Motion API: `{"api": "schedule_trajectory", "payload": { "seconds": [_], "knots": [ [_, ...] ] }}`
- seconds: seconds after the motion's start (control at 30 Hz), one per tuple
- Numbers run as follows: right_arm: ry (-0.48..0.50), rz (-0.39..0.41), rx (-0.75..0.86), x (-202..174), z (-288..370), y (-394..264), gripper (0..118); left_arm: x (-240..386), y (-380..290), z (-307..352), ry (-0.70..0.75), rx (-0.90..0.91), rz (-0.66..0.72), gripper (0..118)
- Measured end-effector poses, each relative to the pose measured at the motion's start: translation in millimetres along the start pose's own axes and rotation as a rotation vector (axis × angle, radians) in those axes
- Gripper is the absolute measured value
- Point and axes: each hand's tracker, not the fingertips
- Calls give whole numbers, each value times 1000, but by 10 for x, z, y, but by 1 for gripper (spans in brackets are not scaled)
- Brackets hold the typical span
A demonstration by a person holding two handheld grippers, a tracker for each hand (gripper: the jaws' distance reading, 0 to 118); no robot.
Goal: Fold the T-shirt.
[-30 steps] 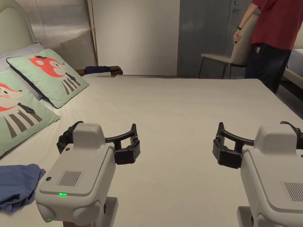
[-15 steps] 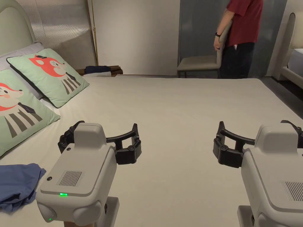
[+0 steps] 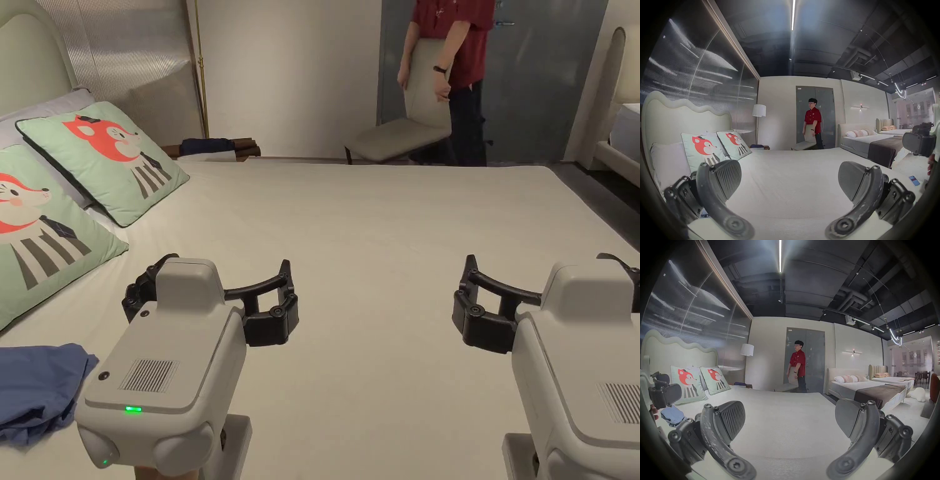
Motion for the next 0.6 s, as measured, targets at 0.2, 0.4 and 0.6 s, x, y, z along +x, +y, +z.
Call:
{"api": "schedule_trajectory", "payload": {
  "seconds": [0.2, 0.4, 0.6],
  "knots": [
    [-2, 0, -2, 0, -4, -6, 112, -8, 1, -1, 2, 0, -3, 116],
    [-1, 3, -3, -1, -5, -2, 112, -15, -3, 0, 0, -4, -1, 116],
    [-2, 2, -1, -4, 6, 1, 112, -17, 0, 8, 1, -4, 0, 116]
  ]
}}
